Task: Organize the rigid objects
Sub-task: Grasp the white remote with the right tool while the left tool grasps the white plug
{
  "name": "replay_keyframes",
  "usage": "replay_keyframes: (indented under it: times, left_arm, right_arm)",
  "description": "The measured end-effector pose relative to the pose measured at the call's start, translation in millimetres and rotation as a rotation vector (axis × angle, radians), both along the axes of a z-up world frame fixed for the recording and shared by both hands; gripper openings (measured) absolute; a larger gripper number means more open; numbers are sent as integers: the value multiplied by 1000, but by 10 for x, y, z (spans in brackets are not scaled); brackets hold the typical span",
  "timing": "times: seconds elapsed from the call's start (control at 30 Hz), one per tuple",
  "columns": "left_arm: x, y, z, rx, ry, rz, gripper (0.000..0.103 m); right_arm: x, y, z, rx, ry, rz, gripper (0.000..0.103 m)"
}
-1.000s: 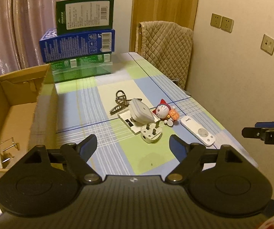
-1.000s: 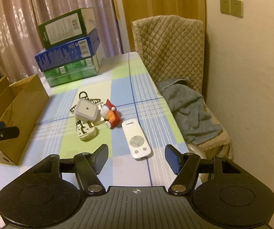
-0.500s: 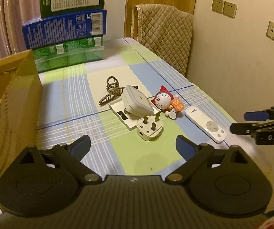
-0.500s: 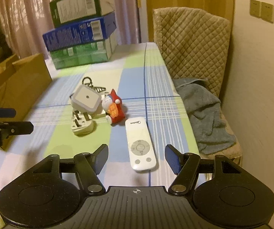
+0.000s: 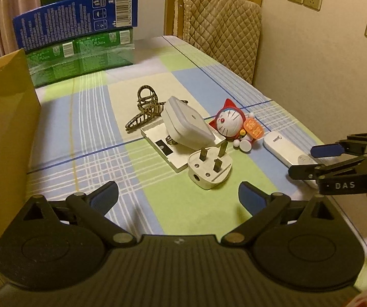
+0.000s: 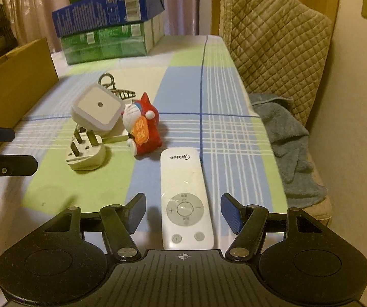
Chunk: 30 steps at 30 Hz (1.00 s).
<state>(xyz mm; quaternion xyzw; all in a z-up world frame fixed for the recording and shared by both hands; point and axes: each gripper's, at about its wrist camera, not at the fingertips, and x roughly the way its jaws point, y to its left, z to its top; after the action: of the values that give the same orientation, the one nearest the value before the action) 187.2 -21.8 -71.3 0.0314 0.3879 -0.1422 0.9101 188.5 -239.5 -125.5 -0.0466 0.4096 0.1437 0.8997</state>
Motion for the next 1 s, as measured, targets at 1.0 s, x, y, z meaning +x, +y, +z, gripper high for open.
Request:
replay_keyframes:
  times: [1.0]
  left_arm:
    - [383, -436, -374, 41, -77, -183, 61]
  right_arm:
    - [-6, 6, -8, 46, 13, -47, 38]
